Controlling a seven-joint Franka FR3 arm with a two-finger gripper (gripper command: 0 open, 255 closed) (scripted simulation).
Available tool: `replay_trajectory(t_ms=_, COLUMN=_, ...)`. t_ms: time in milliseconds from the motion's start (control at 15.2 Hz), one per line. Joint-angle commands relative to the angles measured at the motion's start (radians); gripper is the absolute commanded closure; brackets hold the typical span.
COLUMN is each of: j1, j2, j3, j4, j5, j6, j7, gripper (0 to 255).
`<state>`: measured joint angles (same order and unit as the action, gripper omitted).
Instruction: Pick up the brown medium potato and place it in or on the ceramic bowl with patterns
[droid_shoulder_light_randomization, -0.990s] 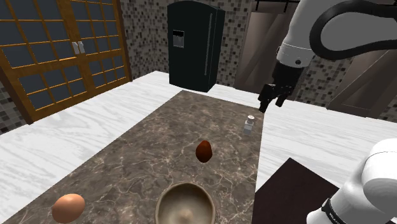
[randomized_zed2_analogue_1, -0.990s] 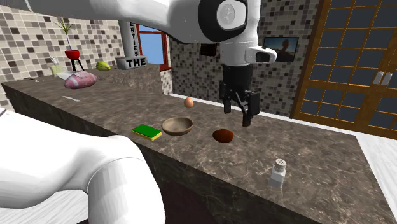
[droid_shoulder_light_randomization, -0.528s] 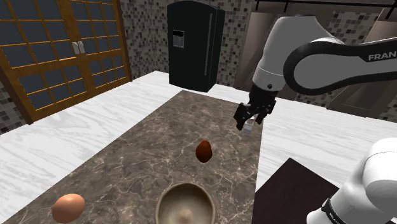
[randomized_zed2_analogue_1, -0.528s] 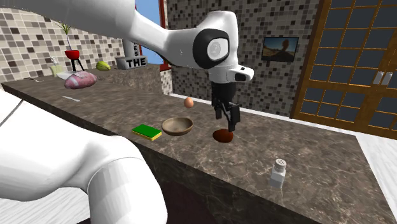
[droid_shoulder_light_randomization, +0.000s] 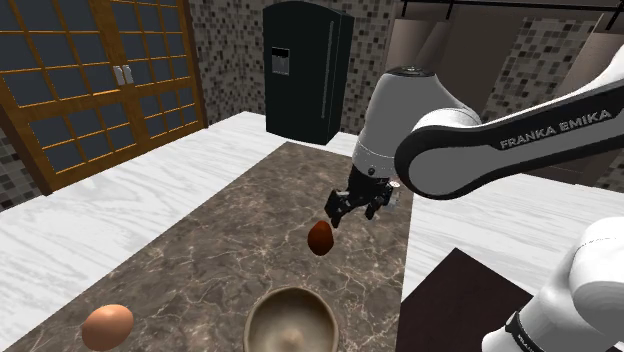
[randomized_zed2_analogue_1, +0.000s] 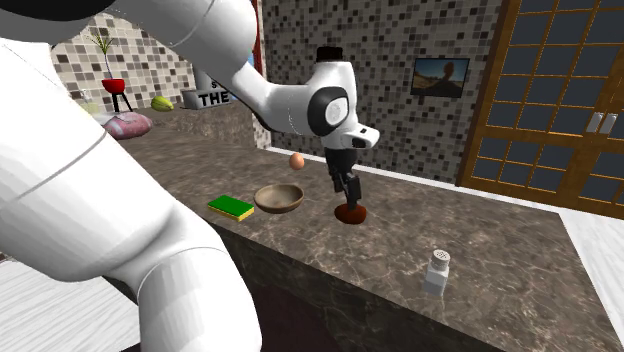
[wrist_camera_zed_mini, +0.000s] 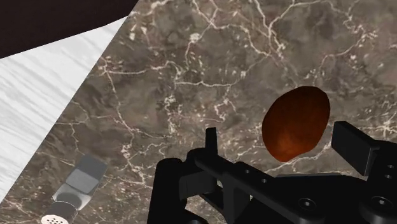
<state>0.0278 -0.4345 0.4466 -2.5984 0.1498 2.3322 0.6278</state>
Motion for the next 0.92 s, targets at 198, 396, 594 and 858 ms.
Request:
replay_trajectory(t_ms=198, j1=-0.060, j2=0.201, j3=0.127, j4=0.078, j5=-0.102, j6=0.141, j7=0.199, gripper=0)
replay_trajectory(t_ms=396, j1=-0.074, j2=0.242, j3=0.138, j4=0.069, j5=-0.133, j6=0.186, j7=0.222, gripper=0)
replay_trajectory(t_ms=594, j1=-0.089, j2=0.286, j3=0.149, j4=0.063, j5=-0.173, j6=0.231, j7=0.250, gripper=0)
replay_trajectory(t_ms=858, j1=-0.097, j2=0.310, j3=0.154, j4=0.061, j5=-0.198, j6=0.253, j7=0.268, gripper=0)
